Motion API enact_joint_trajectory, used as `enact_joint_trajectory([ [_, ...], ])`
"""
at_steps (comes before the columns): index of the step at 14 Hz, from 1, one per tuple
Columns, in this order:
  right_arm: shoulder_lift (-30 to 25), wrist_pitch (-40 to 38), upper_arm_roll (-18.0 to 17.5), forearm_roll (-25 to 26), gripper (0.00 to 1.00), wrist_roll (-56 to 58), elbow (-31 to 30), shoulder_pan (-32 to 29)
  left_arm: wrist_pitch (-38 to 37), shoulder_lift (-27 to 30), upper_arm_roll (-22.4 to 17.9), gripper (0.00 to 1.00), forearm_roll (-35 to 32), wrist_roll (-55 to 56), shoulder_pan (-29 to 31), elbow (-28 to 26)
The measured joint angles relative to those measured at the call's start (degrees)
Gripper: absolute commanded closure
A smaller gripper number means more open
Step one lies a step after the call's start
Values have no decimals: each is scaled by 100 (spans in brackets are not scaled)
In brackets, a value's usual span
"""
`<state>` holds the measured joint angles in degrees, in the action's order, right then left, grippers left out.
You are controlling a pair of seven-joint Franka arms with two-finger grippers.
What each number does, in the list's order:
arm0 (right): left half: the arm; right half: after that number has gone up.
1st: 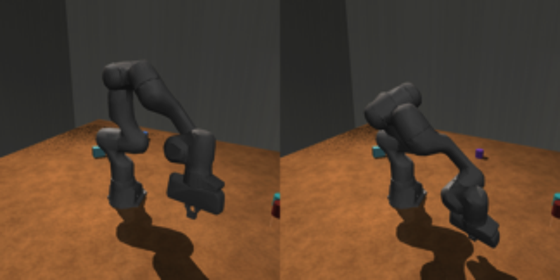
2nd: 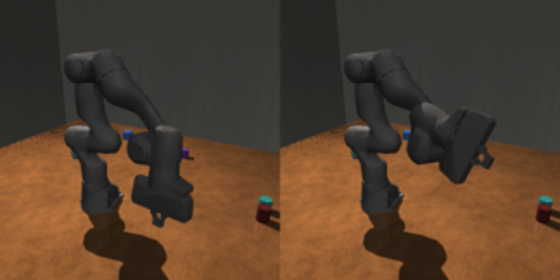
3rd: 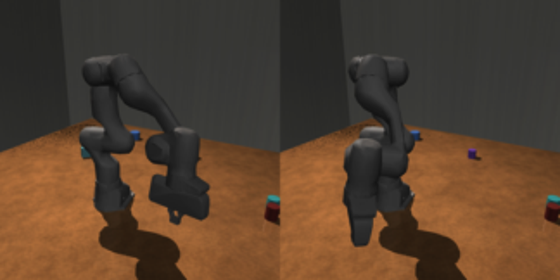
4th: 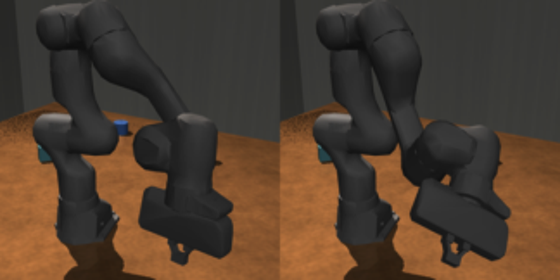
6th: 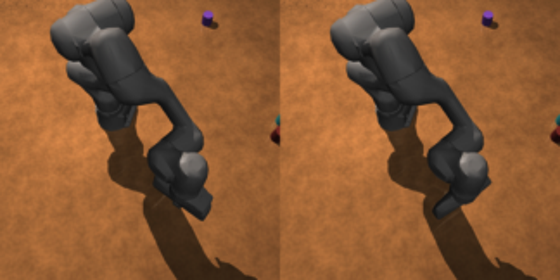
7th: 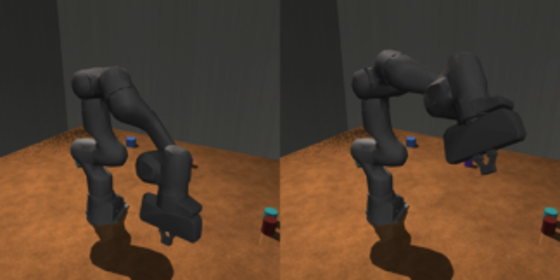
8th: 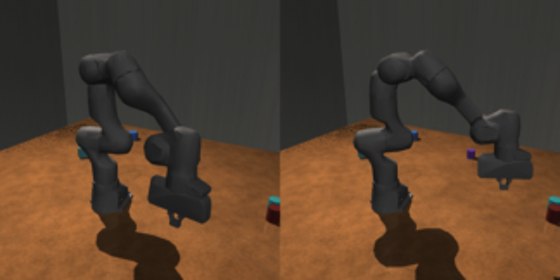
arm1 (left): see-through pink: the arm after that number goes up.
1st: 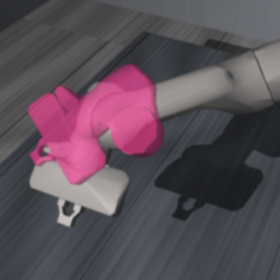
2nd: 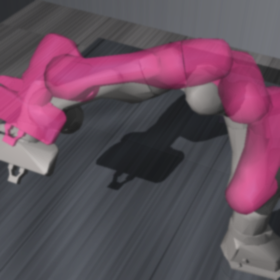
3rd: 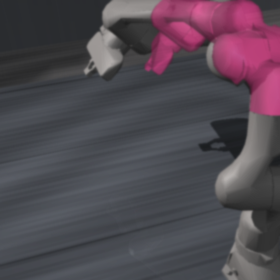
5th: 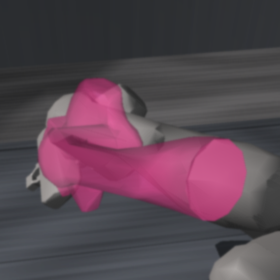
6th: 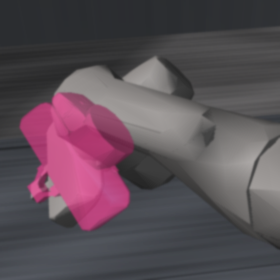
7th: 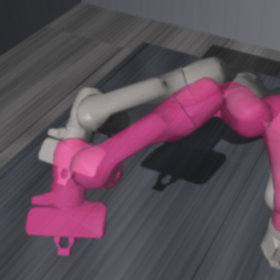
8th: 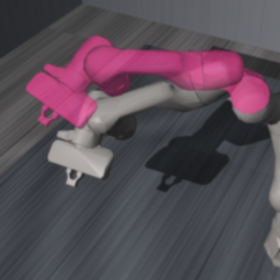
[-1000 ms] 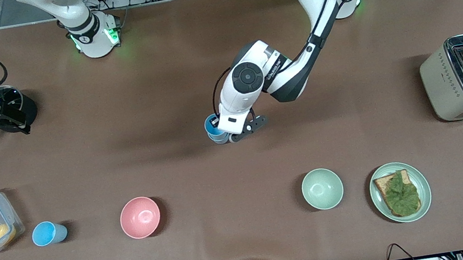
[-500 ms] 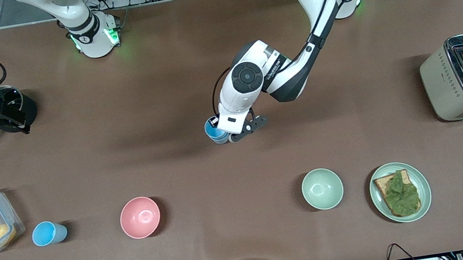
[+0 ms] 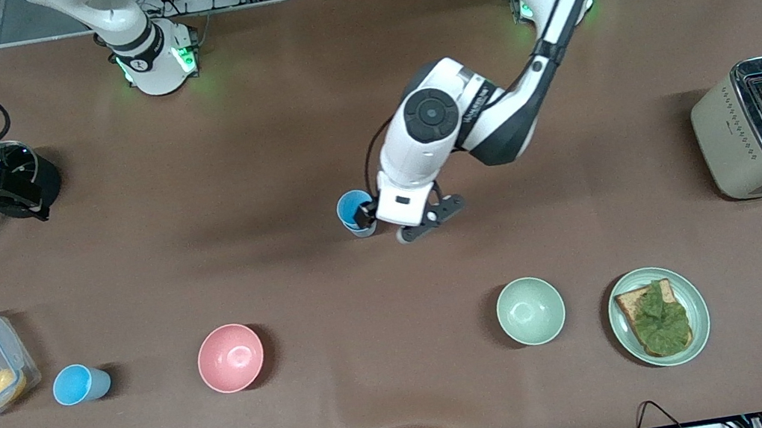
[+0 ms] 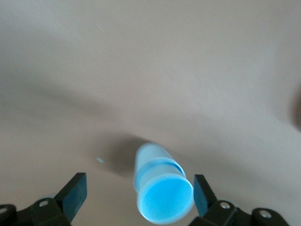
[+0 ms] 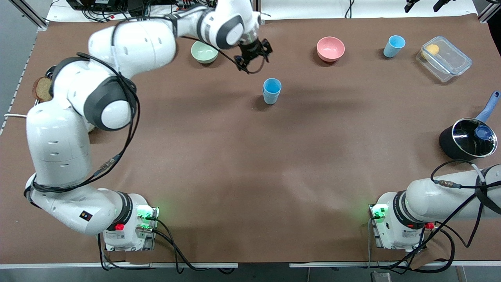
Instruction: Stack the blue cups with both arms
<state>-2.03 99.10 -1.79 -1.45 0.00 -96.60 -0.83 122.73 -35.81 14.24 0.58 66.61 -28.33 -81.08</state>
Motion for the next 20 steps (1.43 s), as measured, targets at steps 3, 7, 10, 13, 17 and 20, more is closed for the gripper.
enact_joint_trajectory([
  [3,0,0,-3,-2,0,0,0,0,-395,151,-19,0,-154,-594,519,4],
  [7,2,-2,1,-2,0,0,0,-2,-924,480,-23,0,-156,-1647,1261,10],
  [10,3,-3,1,-2,0,0,1,-3,-1723,875,-24,0,-161,-2506,1627,12],
  [13,4,-3,1,-3,0,0,1,-4,-2278,1211,-13,0,-162,-3137,1951,-25],
  [17,5,-4,-5,-8,0,0,1,-3,-2342,1561,-32,0,-168,-3200,1927,-369],
  [20,6,-6,-2,-8,0,0,1,-4,-2434,2141,-402,0,-177,-3872,1940,-781],
])
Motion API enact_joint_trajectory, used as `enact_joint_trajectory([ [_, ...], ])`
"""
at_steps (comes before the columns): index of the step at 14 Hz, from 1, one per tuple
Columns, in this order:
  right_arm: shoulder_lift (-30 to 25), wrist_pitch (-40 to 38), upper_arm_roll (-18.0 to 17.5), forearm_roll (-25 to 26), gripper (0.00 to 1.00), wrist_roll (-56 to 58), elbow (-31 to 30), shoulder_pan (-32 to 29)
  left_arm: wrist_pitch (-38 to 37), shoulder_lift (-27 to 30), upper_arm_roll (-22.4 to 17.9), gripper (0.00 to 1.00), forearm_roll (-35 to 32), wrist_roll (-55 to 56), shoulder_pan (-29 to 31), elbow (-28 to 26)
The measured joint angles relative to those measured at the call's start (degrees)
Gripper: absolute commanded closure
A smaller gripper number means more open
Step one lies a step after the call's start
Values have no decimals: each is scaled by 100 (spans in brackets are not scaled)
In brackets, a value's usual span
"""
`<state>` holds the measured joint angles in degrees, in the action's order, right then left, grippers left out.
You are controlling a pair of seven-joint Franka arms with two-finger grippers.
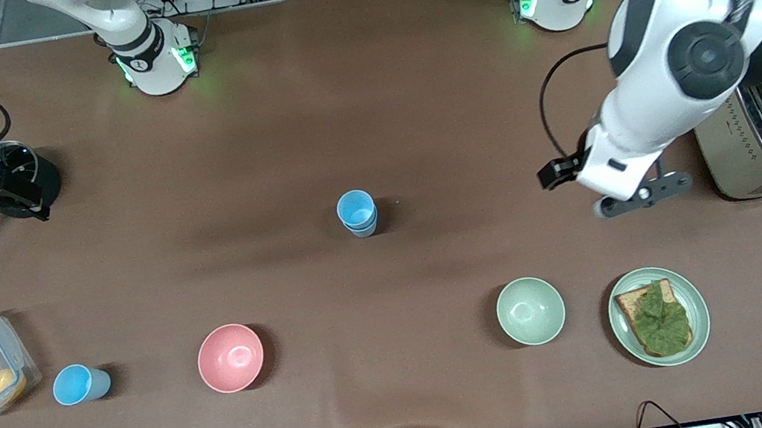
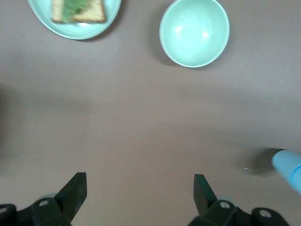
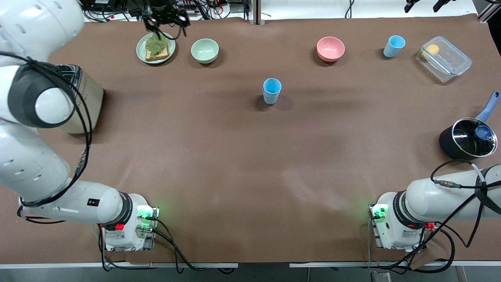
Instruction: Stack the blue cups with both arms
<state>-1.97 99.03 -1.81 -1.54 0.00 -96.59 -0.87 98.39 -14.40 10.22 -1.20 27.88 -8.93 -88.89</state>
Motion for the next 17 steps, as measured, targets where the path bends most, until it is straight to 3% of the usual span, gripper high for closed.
enact_joint_trajectory([
  [3,0,-1,-5,-3,0,0,0,0,-332,534,-490,0,0,-792,72,-152],
  [8,0,-1,-4,-4,0,0,0,0,-965,1095,-521,0,0,-879,247,-177],
  [10,0,-1,-4,-5,0,0,0,0,-1140,1323,-451,0,0,-879,419,-189],
  [13,1,-1,-4,-7,0,0,0,0,-1180,1546,11,0,0,-916,1122,-211],
  [17,1,-1,-3,-7,0,0,0,0,-1180,1565,91,0,0,-1421,1209,-259],
])
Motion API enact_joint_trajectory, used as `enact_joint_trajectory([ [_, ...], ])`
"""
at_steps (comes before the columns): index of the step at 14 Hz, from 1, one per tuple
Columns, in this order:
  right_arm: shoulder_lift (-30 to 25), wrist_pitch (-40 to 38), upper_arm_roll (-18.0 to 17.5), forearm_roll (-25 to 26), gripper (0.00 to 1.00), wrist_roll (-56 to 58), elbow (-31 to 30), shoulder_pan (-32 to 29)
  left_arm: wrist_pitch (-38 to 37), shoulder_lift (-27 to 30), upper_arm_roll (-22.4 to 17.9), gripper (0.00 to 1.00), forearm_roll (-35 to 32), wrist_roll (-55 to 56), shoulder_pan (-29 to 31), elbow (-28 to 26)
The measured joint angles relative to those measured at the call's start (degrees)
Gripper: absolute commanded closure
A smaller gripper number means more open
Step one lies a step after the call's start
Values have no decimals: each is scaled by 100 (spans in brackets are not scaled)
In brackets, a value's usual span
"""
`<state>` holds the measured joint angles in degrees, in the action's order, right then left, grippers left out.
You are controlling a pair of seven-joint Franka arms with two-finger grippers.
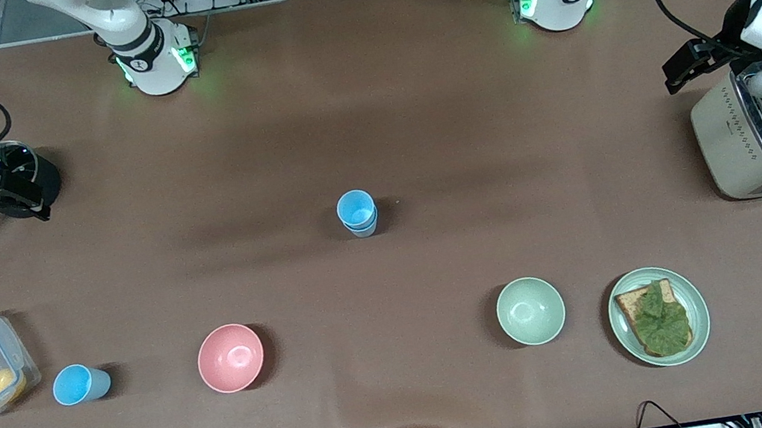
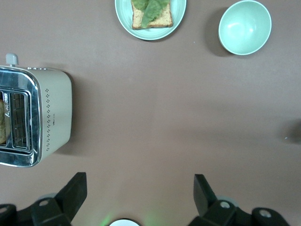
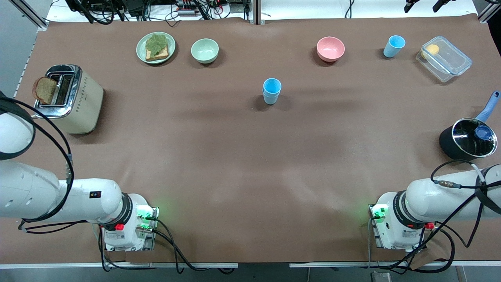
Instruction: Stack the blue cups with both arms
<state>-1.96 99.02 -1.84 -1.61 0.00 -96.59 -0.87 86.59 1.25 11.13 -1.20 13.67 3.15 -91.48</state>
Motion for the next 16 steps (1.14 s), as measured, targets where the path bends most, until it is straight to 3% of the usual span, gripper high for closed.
enact_joint_trajectory([
  [5,0,0,2,0,0,0,0,0,1,0,-592,0,0,-116,-606,-2],
  [16,0,-2,2,-1,0,0,0,0,4,1,-613,0,0,-243,-731,1],
])
